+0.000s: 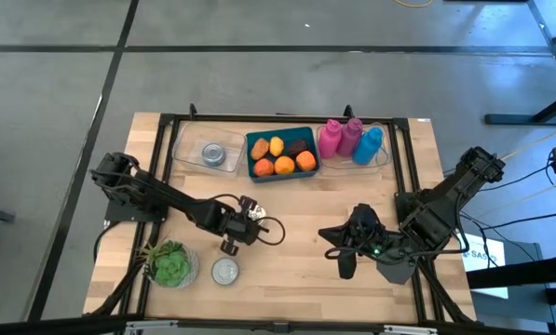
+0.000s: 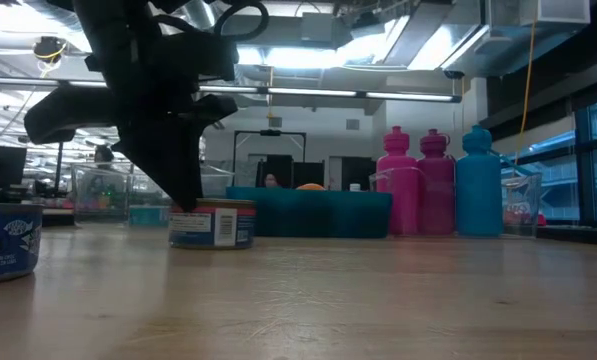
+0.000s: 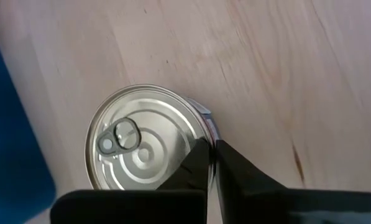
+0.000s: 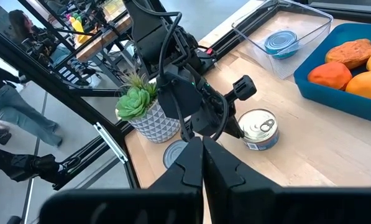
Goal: Pick & Place Food Item
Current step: Put the blue pink tuna can into the left transparent bin
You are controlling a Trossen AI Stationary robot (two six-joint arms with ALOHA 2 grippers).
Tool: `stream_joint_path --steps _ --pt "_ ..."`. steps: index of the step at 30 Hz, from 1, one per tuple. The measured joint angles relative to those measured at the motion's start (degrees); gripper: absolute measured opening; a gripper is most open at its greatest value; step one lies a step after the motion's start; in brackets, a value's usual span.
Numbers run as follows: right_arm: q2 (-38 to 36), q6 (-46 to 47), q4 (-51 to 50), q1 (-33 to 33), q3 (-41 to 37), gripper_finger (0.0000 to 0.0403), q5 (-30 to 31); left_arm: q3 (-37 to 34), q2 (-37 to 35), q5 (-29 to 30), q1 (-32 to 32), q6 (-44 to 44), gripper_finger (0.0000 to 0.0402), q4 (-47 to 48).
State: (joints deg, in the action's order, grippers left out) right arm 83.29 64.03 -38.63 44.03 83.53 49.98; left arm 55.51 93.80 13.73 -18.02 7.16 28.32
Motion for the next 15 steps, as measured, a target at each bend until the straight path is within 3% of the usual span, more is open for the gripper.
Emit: stream_joint_path --steps 15 --pt "0.00 -0.15 -0.02 0.00 0.00 0.0006 0.13 -0.27 -10.27 0.05 -0.26 -2.03 0.0001 1.83"
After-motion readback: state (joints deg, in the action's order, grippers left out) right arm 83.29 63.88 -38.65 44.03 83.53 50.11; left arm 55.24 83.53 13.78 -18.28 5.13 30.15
